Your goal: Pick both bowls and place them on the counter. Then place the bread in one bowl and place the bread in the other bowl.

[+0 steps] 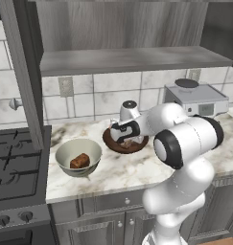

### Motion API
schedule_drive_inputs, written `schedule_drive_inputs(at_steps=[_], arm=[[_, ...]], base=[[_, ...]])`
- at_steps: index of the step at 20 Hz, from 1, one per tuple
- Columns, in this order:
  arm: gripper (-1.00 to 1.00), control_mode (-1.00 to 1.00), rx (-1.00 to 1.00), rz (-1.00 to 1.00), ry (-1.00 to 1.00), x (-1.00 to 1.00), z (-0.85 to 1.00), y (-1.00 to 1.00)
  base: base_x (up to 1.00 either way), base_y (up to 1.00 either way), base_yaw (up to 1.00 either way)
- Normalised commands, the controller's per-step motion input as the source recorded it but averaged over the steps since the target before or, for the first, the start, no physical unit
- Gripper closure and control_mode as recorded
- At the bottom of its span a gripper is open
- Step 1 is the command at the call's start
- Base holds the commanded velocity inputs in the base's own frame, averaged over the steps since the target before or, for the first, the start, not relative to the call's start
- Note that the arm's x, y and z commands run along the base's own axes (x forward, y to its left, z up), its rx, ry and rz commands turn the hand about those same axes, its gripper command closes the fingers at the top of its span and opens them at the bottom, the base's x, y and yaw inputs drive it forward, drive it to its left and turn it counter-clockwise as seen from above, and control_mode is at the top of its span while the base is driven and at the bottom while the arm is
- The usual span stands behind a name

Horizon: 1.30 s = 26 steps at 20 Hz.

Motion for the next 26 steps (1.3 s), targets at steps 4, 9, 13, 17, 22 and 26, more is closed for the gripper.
schedule_drive_inputs(at_steps=[4,9,13,17,22,26], arm=[[-1.0,-1.0,0.0,0.0,0.0,0.0,0.09,0.0],[-1.0,-1.0,0.0,0.05,0.0,0.0,0.05,0.0],[-1.0,-1.0,0.0,0.13,-0.05,0.0,0.05,0.0],[-1.0,-1.0,0.0,0.1,-0.03,-0.04,0.21,0.0],[-1.0,-1.0,0.0,0.1,-0.15,-0.26,0.19,0.0],[-1.0,-1.0,0.0,0.09,-0.2,-0.3,0.31,0.01]], base=[[0.0,0.0,0.0],[0.0,0.0,0.0],[0.0,0.0,0.0],[0.0,0.0,0.0],[0.0,0.0,0.0],[0.0,0.0,0.0]])
